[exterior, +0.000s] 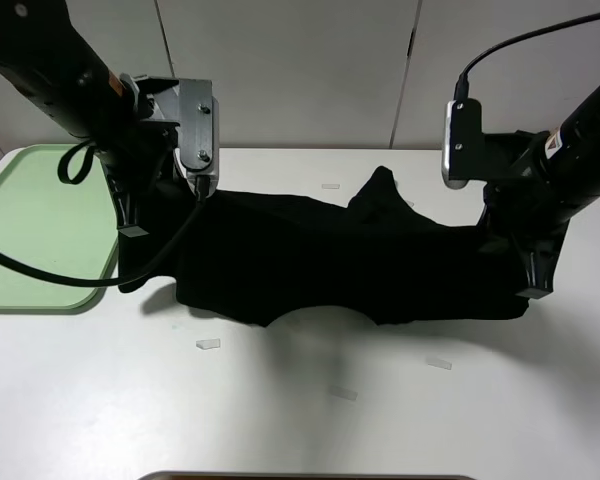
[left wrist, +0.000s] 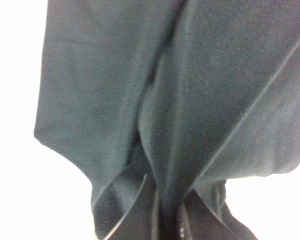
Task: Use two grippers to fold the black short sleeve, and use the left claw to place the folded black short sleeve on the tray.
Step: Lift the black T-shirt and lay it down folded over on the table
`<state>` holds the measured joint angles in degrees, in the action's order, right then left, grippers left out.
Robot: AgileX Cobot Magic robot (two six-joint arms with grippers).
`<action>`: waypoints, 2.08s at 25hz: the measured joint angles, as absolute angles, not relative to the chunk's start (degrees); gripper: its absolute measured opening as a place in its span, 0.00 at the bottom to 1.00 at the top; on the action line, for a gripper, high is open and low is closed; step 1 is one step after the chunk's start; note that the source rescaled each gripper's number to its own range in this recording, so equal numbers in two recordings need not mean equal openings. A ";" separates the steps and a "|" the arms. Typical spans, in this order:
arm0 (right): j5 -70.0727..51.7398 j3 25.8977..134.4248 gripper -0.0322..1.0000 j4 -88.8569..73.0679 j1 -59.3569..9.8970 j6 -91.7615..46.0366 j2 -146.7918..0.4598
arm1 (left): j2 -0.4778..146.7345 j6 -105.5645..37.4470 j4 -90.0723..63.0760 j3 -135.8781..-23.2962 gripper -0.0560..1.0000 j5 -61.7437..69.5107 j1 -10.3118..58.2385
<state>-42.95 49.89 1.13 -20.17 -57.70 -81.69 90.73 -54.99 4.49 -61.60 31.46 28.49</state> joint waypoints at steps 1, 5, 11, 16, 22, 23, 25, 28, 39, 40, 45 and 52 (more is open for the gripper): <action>-44.01 50.88 0.03 1.13 -20.17 -57.34 -81.50 | 89.71 -54.99 5.00 -61.60 0.05 31.53 28.49; -49.56 55.75 0.03 1.07 -20.17 -56.87 -80.91 | 86.06 -54.99 6.23 -61.60 0.05 31.69 28.49; -58.48 66.25 0.03 1.17 -20.17 -55.74 -80.85 | 81.03 -55.04 6.62 -65.47 0.05 32.56 28.49; -63.85 74.37 0.03 1.24 -20.17 -54.69 -80.85 | 79.16 -55.10 7.98 -70.95 0.05 33.81 28.49; -68.78 82.24 0.03 2.09 -20.17 -54.22 -80.85 | 79.05 -55.14 8.03 -78.35 0.05 36.53 28.49; -69.17 83.34 0.03 2.44 -20.17 -54.03 -80.85 | 79.05 -55.14 8.03 -79.65 0.05 36.96 28.49; -69.84 85.97 0.03 3.05 -20.17 -53.48 -80.85 | 79.05 -55.14 8.03 -81.87 0.05 37.58 28.49; -69.96 89.64 0.03 3.59 -20.17 -53.02 -80.85 | 79.05 -55.14 8.03 -85.06 0.05 37.94 28.49; -70.15 100.95 0.03 6.61 -20.17 -52.80 -80.74 | 78.99 -55.14 11.53 -91.66 0.05 38.89 28.49; -70.15 101.91 0.03 6.94 -20.17 -52.80 -80.74 | 78.99 -55.14 11.88 -92.27 0.05 38.95 28.49; -70.22 105.27 0.03 7.58 -20.17 -52.80 -80.68 | 78.99 -55.14 12.41 -95.81 0.05 38.97 28.49; -69.75 110.29 0.03 7.64 -20.17 -52.80 -80.68 | 78.99 -55.14 12.79 -99.58 0.05 38.97 28.49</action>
<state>-69.75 110.29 7.64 -20.17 -52.80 -80.68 78.99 -55.14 12.79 -99.58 38.97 28.49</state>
